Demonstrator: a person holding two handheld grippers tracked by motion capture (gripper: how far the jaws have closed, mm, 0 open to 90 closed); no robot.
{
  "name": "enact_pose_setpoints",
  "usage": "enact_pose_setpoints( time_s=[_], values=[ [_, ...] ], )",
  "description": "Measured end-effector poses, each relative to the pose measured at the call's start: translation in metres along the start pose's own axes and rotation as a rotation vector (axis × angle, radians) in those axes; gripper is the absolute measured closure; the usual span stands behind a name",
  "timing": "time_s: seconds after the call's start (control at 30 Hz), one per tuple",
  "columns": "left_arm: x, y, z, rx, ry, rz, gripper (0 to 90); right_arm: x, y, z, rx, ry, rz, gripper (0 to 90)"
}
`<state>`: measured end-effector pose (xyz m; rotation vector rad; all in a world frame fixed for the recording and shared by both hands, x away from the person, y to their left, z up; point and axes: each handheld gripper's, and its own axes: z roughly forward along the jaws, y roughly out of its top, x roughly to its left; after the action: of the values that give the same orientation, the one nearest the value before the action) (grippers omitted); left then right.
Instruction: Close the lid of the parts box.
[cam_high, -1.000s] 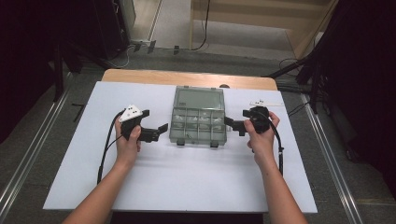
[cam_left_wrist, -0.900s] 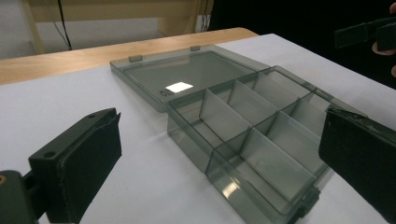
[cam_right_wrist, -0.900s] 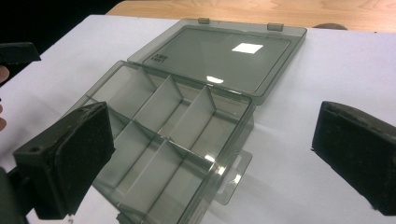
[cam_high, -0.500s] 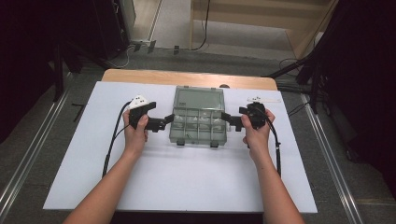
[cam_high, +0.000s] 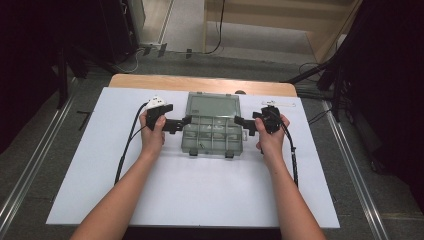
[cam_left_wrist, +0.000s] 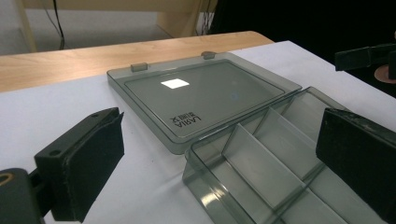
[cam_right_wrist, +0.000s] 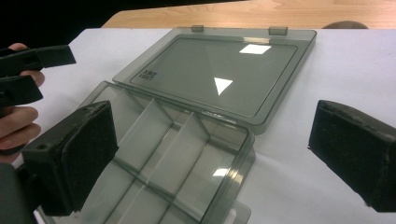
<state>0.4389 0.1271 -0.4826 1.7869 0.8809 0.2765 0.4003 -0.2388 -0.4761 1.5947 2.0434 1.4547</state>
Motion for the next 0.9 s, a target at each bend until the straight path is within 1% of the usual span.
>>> enact_pose_setpoints(
  time_s=[0.1, 0.2, 0.27, 0.33, 0.43, 0.47, 0.53, 0.6, 0.63, 0.7, 0.77, 0.8, 0.87, 0.9],
  values=[
    [0.004, 0.002, 0.007, 0.008, -0.009, -0.023, 0.7, -0.003, 0.001, 0.005, 0.000, -0.001, 0.007, 1.2],
    [0.010, 0.003, 0.012, 0.003, -0.030, -0.075, 0.7, -0.007, 0.001, 0.010, 0.002, 0.005, 0.015, 1.3],
    [0.013, 0.002, 0.016, 0.012, -0.028, -0.087, 0.7, -0.010, 0.001, 0.014, 0.005, 0.011, 0.036, 2.6],
    [0.015, 0.001, 0.020, 0.024, -0.027, -0.094, 0.7, -0.012, 0.001, 0.019, 0.021, -0.007, 0.036, 5.2],
    [0.019, -0.001, 0.026, 0.044, -0.034, -0.119, 0.8, -0.016, 0.001, 0.024, 0.022, 0.020, 0.063, 7.7],
    [0.020, -0.001, 0.027, 0.049, -0.031, -0.129, 0.8, -0.018, 0.001, 0.026, 0.027, 0.021, 0.068, 9.7],
    [0.024, -0.001, 0.029, 0.052, -0.025, -0.160, 0.8, -0.020, 0.001, 0.030, 0.039, 0.033, 0.082, 13.2],
    [0.026, 0.001, 0.031, 0.052, -0.021, -0.181, 1.9, -0.024, 0.002, 0.035, 0.048, 0.043, 0.095, 13.3],
    [0.027, 0.003, 0.033, 0.058, -0.013, -0.187, 4.3, -0.025, 0.002, 0.037, 0.051, 0.047, 0.101, 13.5],
    [0.028, 0.004, 0.037, 0.059, -0.013, -0.197, 5.3, -0.029, 0.003, 0.040, 0.049, 0.061, 0.124, 14.2],
    [0.028, 0.005, 0.041, 0.066, -0.008, -0.191, 5.3, -0.032, 0.004, 0.043, 0.051, 0.067, 0.141, 16.3],
    [0.027, 0.006, 0.042, 0.064, -0.015, -0.187, 5.3, -0.033, 0.004, 0.045, 0.049, 0.061, 0.145, 18.9],
    [0.026, 0.007, 0.045, 0.065, -0.021, -0.188, 5.3, -0.034, 0.004, 0.047, 0.046, 0.060, 0.149, 20.5],
    [0.025, 0.007, 0.047, 0.069, -0.035, -0.191, 5.3, -0.034, 0.005, 0.048, 0.044, 0.063, 0.153, 21.3]
  ],
)
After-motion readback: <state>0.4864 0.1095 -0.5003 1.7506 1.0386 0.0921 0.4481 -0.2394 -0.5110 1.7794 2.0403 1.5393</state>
